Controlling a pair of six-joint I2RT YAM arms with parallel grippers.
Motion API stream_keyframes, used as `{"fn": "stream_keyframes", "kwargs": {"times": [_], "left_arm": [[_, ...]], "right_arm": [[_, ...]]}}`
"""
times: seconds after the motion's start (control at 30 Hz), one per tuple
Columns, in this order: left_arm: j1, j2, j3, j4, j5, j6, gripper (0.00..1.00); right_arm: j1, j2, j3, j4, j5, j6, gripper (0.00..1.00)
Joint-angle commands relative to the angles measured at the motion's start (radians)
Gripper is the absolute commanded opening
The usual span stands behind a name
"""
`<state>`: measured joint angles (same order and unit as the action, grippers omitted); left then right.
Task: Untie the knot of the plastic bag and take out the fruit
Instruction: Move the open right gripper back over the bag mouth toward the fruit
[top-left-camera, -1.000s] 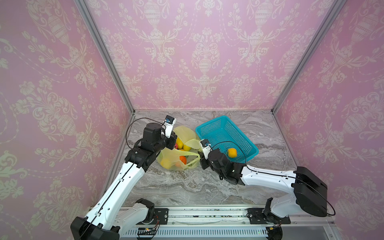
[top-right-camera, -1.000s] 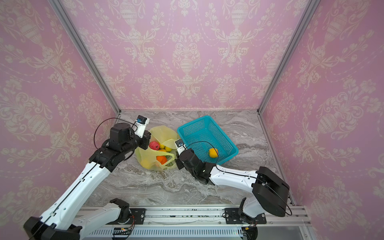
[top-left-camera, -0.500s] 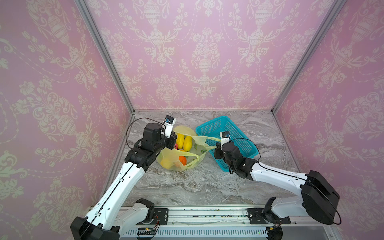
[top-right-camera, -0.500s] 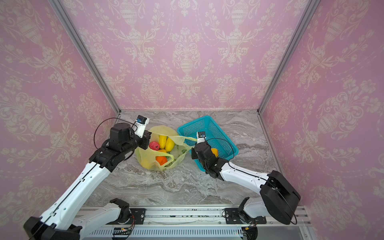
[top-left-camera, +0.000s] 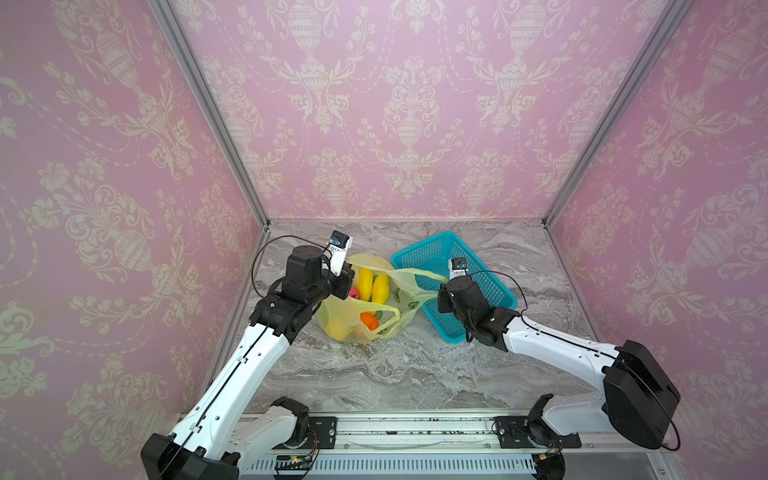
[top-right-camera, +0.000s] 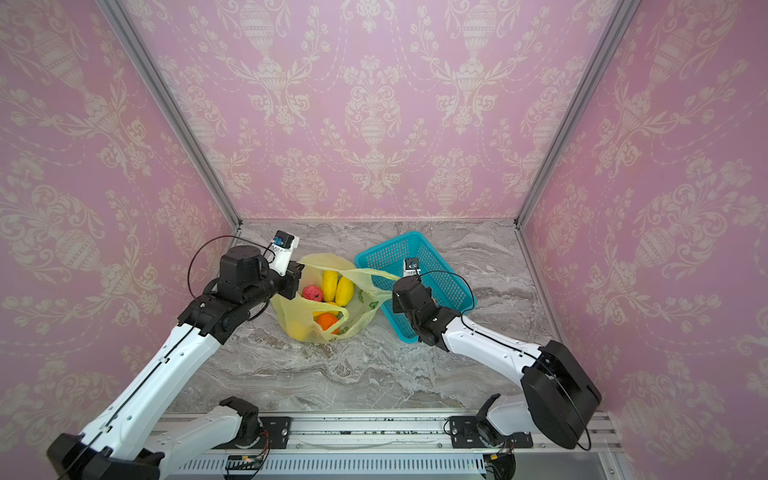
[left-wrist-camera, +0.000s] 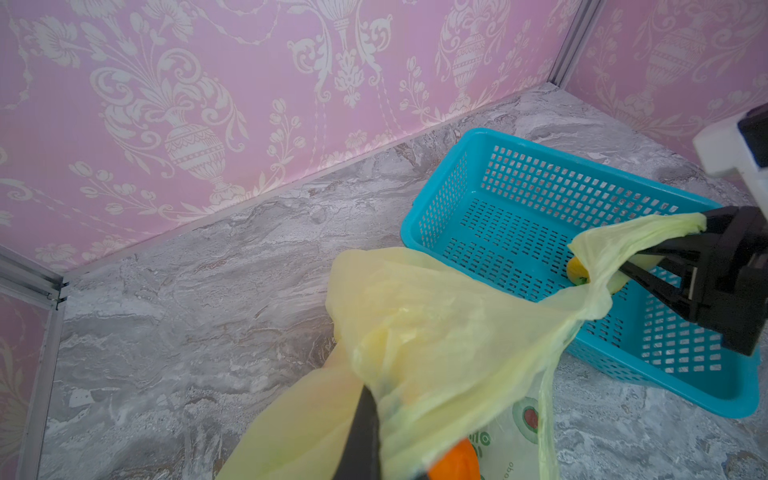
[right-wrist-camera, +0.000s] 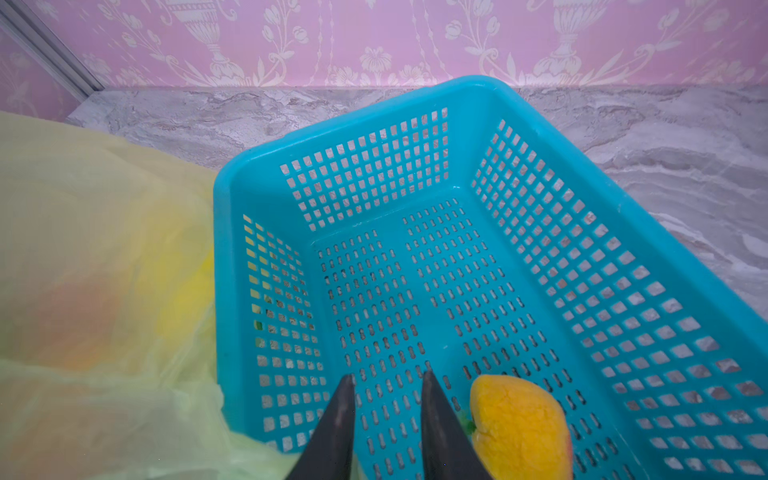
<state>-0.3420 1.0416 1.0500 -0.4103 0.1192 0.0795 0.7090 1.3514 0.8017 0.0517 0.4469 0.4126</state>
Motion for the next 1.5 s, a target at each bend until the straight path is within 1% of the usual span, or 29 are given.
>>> {"fn": "stream_keyframes", "kwargs": {"times": [0.0,0.07,0.17,0.3,0.37,0.43,0.53,0.63,0.67,0.77,0.87,0.97,1.13,1.23,1.3,1.47], "left_arm": [[0.009,-0.006,-0.001,0.009,0.013,-0.011,0.0],[0.009,-0.008,-0.001,0.01,0.013,-0.011,0.0],[0.008,-0.008,-0.002,0.011,0.014,-0.012,0.0],[0.009,-0.009,-0.002,0.009,0.014,-0.012,0.0],[0.008,-0.01,-0.002,0.009,0.013,-0.013,0.0],[0.009,-0.012,-0.002,0.009,0.011,-0.012,0.0],[0.009,-0.014,-0.004,0.009,0.01,-0.013,0.0],[0.009,-0.012,-0.003,0.01,0.011,-0.012,0.0],[0.009,-0.012,-0.003,0.01,0.012,-0.012,0.0],[0.009,-0.011,-0.002,0.01,0.013,-0.012,0.0],[0.008,-0.011,-0.004,0.01,0.012,-0.013,0.0],[0.008,-0.011,-0.004,0.011,0.013,-0.012,0.0],[0.009,-0.013,-0.002,0.011,0.015,-0.014,0.0],[0.009,-0.012,-0.002,0.01,0.017,-0.014,0.0],[0.008,-0.013,-0.002,0.01,0.017,-0.014,0.0],[0.009,-0.015,-0.002,0.012,0.018,-0.015,0.0]], "right_arm": [[0.019,-0.107,-0.036,0.002,-0.09,-0.046,0.58],[0.036,-0.172,-0.057,-0.003,-0.123,-0.077,0.65],[0.061,-0.255,-0.084,-0.026,-0.152,-0.113,0.69],[0.082,-0.375,-0.127,-0.05,-0.201,-0.163,0.74],[0.088,-0.439,-0.133,-0.081,-0.213,-0.176,0.73],[0.098,-0.496,-0.132,-0.106,-0.222,-0.185,0.69],[0.127,-0.561,-0.12,-0.133,-0.236,-0.198,0.56],[0.194,-0.575,-0.094,-0.146,-0.236,-0.218,0.47],[0.224,-0.567,-0.084,-0.145,-0.232,-0.227,0.44],[0.304,-0.503,-0.053,-0.122,-0.199,-0.251,0.42],[0.356,-0.368,0.005,-0.113,-0.195,-0.265,0.38],[0.384,-0.227,0.069,-0.11,-0.196,-0.273,0.33],[0.385,-0.058,0.123,-0.067,-0.163,-0.237,0.28],[0.375,0.009,0.148,-0.06,-0.136,-0.219,0.25],[0.353,0.039,0.144,-0.036,-0.146,-0.198,0.23],[0.288,0.108,0.126,0.052,-0.208,-0.137,0.24]]}}
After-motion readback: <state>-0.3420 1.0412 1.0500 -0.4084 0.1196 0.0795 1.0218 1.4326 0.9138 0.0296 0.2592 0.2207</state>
